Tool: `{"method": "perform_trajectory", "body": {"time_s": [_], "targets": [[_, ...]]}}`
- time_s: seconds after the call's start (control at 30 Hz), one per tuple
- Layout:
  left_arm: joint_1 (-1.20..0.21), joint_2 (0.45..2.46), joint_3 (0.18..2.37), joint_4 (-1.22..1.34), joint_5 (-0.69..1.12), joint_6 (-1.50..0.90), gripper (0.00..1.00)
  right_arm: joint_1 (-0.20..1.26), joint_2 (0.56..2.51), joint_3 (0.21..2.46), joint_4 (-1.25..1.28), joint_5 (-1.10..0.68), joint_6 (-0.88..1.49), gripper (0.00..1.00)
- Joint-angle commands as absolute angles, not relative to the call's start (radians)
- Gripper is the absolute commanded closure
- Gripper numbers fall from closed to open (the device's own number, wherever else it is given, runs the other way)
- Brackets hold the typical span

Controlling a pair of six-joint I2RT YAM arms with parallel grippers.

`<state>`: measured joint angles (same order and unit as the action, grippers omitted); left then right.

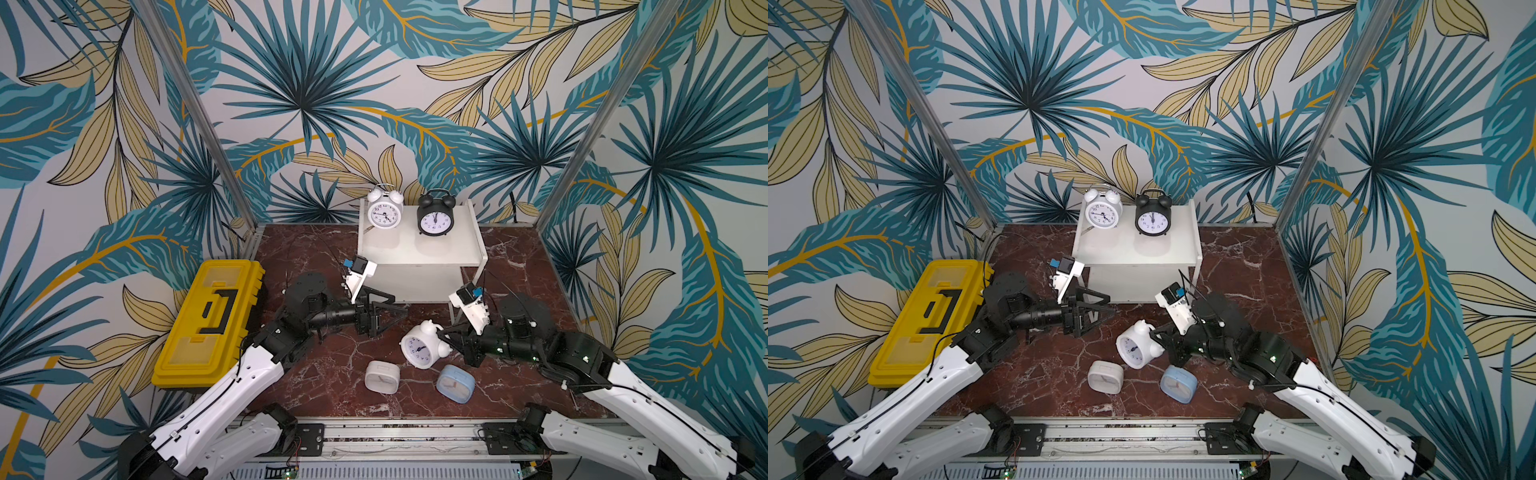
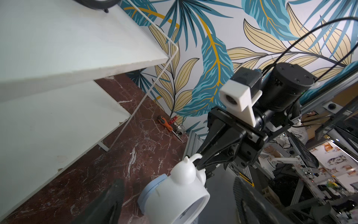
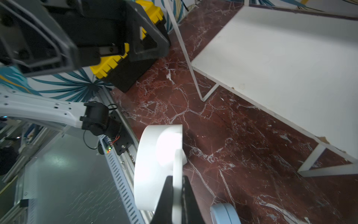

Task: Place the alarm clocks on the shelf by style
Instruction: Pick up the alarm from the center of the board.

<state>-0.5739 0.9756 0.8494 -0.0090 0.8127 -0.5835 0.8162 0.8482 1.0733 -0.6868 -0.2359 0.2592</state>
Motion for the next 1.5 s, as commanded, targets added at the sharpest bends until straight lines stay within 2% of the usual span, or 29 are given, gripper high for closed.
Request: {"method": "perform_trajectory", "body": {"time_s": [0.0,0.17,0.33,0.53,0.7,0.9,1.0,1.07,1.17,1.37,1.4,1.47], "targets": [[-0.571,0.977,0.889,0.057,0.939,-0.602,0.07,0.756,0.845,1.122,-0.69,-0.441,0.233,1.0],[-0.571,0.994,0.875,0.112,1.007,-0.646,0.02,0.629,0.879,1.159,-0.633,-0.701,0.256,1.0],[-0.57,1.008,0.874,0.088,1.014,-0.631,0.01,0.561,0.918,1.187,-0.588,-0.812,0.27,1.0],[-0.571,1.009,0.87,0.071,1.018,-0.618,0.06,0.536,0.944,1.189,-0.542,-0.86,0.289,1.0],[-0.57,1.017,0.864,0.085,1.018,-0.628,0.18,0.524,0.948,1.165,-0.506,-0.864,0.311,1.0],[-0.57,1.028,0.856,0.116,1.031,-0.656,0.21,0.518,0.943,1.151,-0.482,-0.852,0.326,1.0],[-0.571,1.029,0.855,0.125,1.033,-0.66,0.32,0.518,0.943,1.144,-0.473,-0.845,0.331,1.0],[-0.57,1.028,0.856,0.133,1.03,-0.666,0.43,0.517,0.942,1.14,-0.464,-0.845,0.336,1.0],[-0.569,1.022,0.857,0.142,1.018,-0.67,0.56,0.518,0.938,1.133,-0.455,-0.827,0.343,1.0],[-0.567,1.019,0.848,0.184,0.986,-0.69,0.67,0.518,0.933,1.144,-0.433,-0.774,0.365,1.0],[-0.567,1.018,0.845,0.198,0.975,-0.7,0.7,0.518,0.933,1.148,-0.432,-0.752,0.375,0.96],[-0.565,1.018,0.83,0.25,0.951,-0.728,0.73,0.518,0.932,1.148,-0.414,-0.701,0.409,0.78]]}}
